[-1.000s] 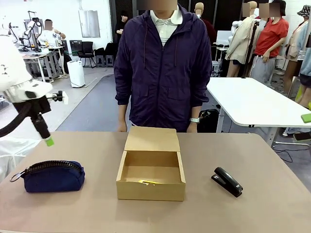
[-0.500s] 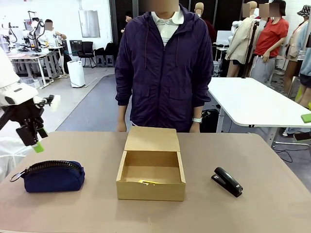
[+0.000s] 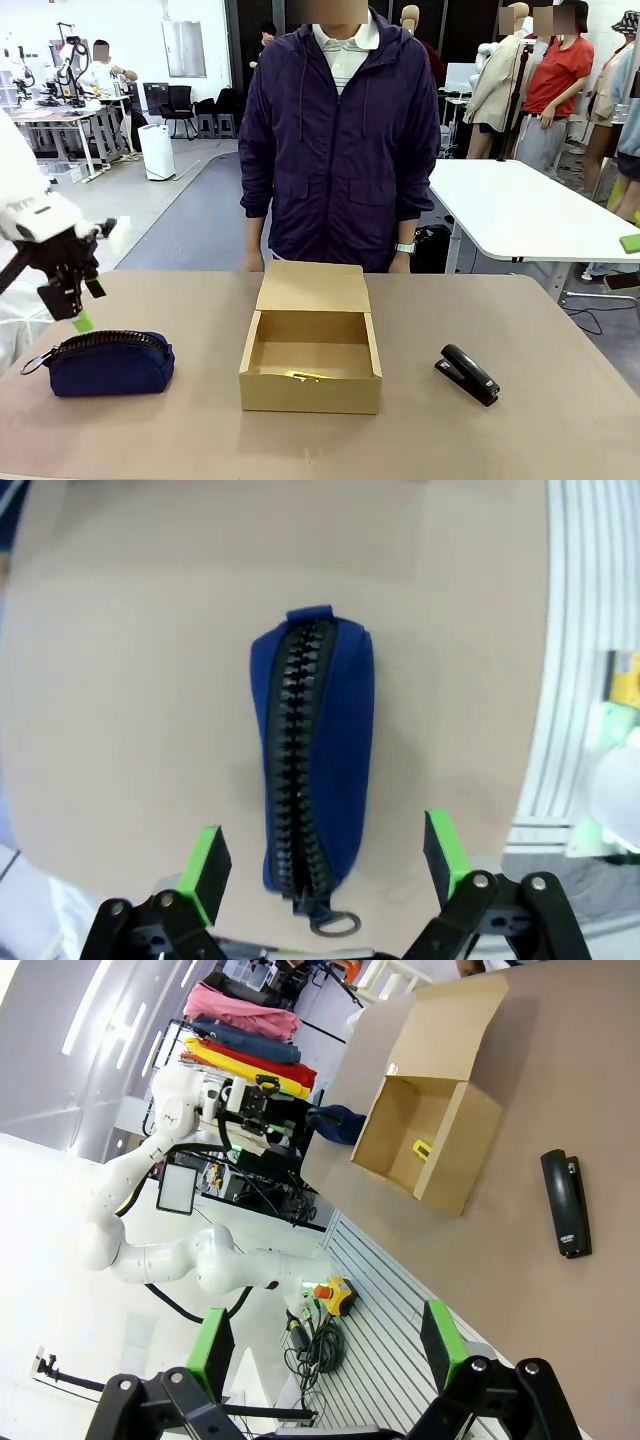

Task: Pack the items into the box.
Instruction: Pick up the item specified by the human and place it in the Mailer Box.

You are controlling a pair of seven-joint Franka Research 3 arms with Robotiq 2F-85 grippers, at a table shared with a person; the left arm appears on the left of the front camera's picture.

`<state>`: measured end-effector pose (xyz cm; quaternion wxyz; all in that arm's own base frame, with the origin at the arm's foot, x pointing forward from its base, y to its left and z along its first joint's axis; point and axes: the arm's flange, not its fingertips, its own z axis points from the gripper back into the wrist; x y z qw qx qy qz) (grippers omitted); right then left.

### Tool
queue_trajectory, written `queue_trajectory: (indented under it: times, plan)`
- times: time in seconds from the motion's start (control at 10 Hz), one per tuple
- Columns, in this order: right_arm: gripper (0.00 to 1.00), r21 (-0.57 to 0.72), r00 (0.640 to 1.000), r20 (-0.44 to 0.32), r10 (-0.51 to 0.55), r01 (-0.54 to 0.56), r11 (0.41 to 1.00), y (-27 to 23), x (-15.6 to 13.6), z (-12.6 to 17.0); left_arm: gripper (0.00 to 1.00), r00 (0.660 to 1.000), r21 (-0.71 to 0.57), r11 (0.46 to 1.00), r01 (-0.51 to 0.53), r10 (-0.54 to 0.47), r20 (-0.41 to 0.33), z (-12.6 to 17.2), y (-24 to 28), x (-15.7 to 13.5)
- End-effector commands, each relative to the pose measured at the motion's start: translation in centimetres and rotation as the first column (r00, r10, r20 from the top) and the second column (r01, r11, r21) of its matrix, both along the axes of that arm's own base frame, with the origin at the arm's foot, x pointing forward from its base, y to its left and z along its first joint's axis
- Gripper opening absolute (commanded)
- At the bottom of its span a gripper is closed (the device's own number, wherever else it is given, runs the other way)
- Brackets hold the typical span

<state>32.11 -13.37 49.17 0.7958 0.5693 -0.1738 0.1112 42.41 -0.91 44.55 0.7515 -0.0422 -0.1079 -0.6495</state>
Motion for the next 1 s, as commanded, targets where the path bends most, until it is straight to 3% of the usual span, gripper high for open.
queue_trajectory:
  times: [0.0, 0.1, 0.2, 0.6, 0.9]
  plan:
    - [1.0, -0.008, 1.0, 0.025, 0.018, -0.018, 1.0, -0.2, -0.1, 0.1, 1.0, 0.995, 0.0, 0.996, 0.094, -0.094, 0.033, -3.4, 0.2, 0.8]
    - [1.0, -0.008, 1.0, 0.025, 0.018, -0.018, 1.0, -0.2, -0.1, 0.1, 1.0, 0.991, 0.013, 0.996, 0.093, -0.094, 0.098, -4.7, 0.4, 1.1]
    - [1.0, -0.008, 1.0, 0.025, 0.018, -0.018, 1.0, -0.2, -0.1, 0.1, 1.0, 0.988, 0.003, 0.995, 0.098, -0.098, 0.118, -5.6, 0.5, 1.5]
    - [1.0, -0.008, 1.0, 0.025, 0.018, -0.018, 1.0, -0.2, -0.1, 0.1, 1.0, 0.998, 0.04, 0.998, 0.054, -0.056, 0.027, -9.4, 0.4, 2.7]
    - [1.0, -0.008, 1.0, 0.025, 0.018, -0.018, 1.0, -0.2, -0.1, 0.1, 1.0, 0.999, 0.033, 0.998, 0.052, -0.052, 0.003, -9.8, 0.4, 2.9]
